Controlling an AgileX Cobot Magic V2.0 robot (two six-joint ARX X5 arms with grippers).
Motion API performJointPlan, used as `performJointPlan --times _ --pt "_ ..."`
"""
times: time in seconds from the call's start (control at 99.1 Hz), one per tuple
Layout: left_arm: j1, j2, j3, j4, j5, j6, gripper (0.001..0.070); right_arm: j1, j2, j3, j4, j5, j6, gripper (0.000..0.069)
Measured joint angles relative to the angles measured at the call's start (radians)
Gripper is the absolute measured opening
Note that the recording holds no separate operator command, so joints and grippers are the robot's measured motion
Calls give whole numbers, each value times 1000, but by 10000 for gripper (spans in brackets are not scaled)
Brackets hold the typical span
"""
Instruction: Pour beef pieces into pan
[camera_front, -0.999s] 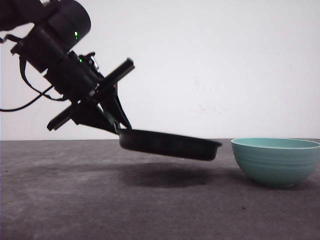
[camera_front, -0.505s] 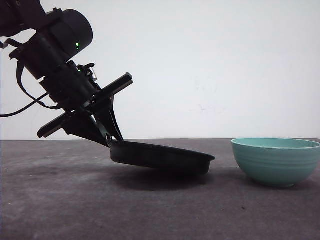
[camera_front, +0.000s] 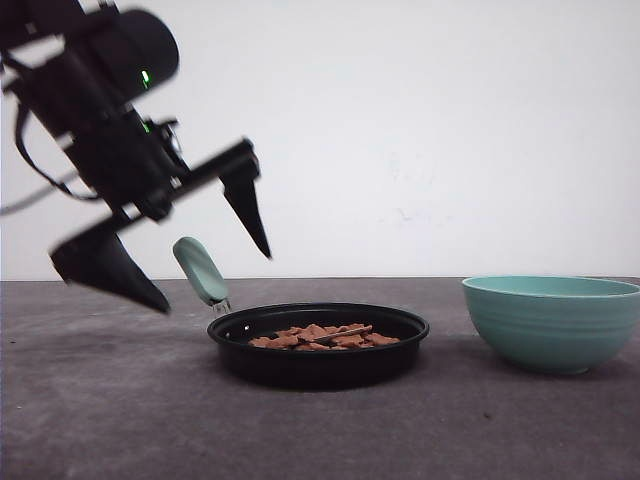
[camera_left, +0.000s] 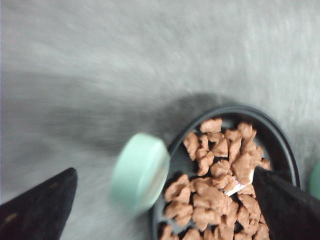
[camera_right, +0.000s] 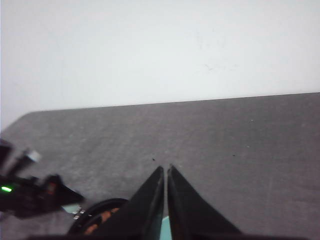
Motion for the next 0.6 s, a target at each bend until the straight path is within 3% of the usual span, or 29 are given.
performJointPlan --times 0.091,0.222,0.394,0.424,0.515,0.595 --pt "0 -108 0 -27 -62 34 697 0 29 0 0 46 -34 10" --pt "-3 -304 0 -71 -148 128 697 0 85 0 0 79 -92 10" --pt "-6 -563 0 -145 -307 197 685 0 142 -46 92 80 -182 10" --pt "-6 -605 0 -156 -352 210 626 0 143 -66 129 78 -194 10" --pt "-6 -720 0 -156 -484 242 357 0 135 -119 227 71 -215 10" --pt "-6 -806 0 -162 -525 283 133 0 123 -157 300 72 -225 10"
